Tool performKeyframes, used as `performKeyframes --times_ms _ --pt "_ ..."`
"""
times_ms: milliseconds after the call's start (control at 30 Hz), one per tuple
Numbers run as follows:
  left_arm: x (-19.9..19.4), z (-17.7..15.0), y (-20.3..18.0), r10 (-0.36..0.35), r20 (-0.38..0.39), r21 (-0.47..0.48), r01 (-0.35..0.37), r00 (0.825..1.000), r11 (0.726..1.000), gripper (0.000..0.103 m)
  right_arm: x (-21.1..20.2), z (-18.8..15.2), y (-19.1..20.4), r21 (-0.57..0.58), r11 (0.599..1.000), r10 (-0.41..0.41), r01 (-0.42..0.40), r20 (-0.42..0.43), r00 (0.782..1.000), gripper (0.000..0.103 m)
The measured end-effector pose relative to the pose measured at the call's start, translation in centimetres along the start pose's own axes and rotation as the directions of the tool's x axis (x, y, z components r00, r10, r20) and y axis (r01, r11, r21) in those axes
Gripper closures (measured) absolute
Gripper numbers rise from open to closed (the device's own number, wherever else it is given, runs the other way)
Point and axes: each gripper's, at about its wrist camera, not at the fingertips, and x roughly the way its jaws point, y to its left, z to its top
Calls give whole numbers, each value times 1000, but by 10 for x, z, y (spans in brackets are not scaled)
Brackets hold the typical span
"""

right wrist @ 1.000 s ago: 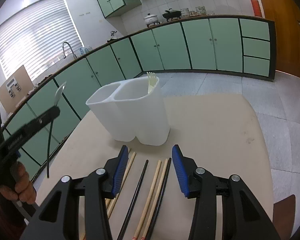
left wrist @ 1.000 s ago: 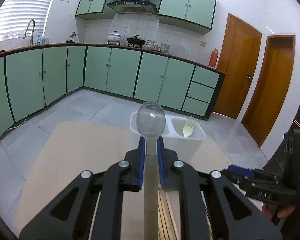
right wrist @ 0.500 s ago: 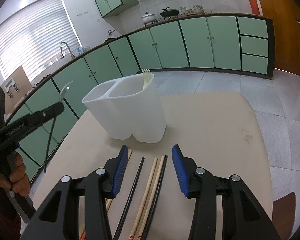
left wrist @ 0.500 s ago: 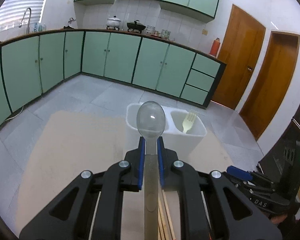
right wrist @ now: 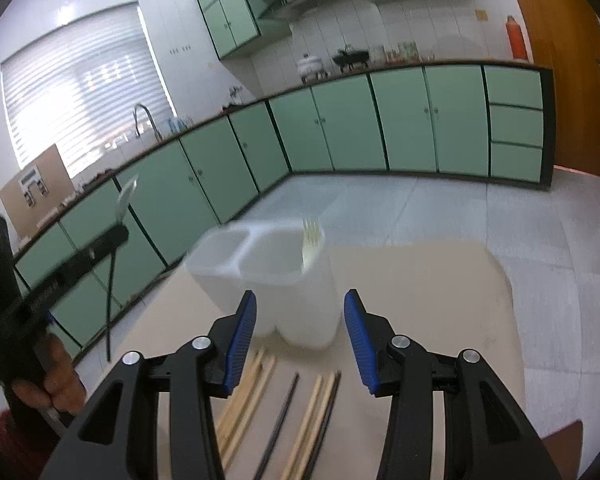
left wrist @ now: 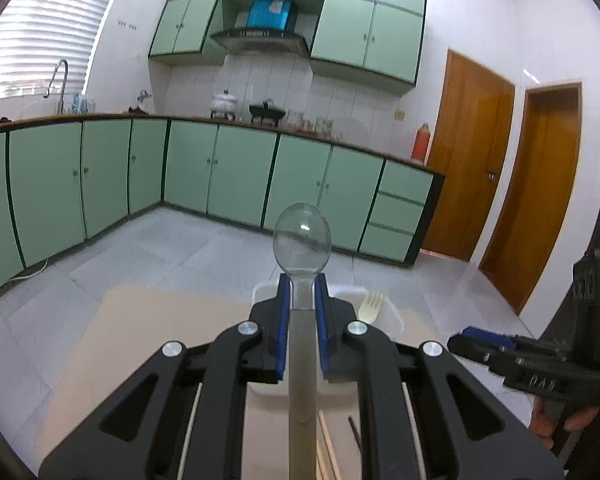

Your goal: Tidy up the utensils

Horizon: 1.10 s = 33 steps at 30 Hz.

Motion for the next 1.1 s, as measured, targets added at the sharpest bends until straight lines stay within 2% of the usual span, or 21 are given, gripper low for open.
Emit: performKeyframes --times_ms 133,333,500,767,1100 --pt "1 5 -7 3 45 19 -4 999 1000 92 -2 17 6 -12 1000 -7 7 35 999 58" --pt "15 12 -15 -2 62 43 -1 998 999 92 3 34 13 -23 1000 10 -9 65 998 58" --pt "27 31 -12 -30 114 -2 30 993 1000 92 11 47 17 -38 999 16 -13 83 996 58" --pt "65 56 -12 -70 183 -54 81 981 995 92 17 49 5 -24 1000 7 -5 99 995 58" --pt "92 44 -12 -69 185 -68 83 980 994 92 50 48 -15 7 1000 8 -9 79 997 58"
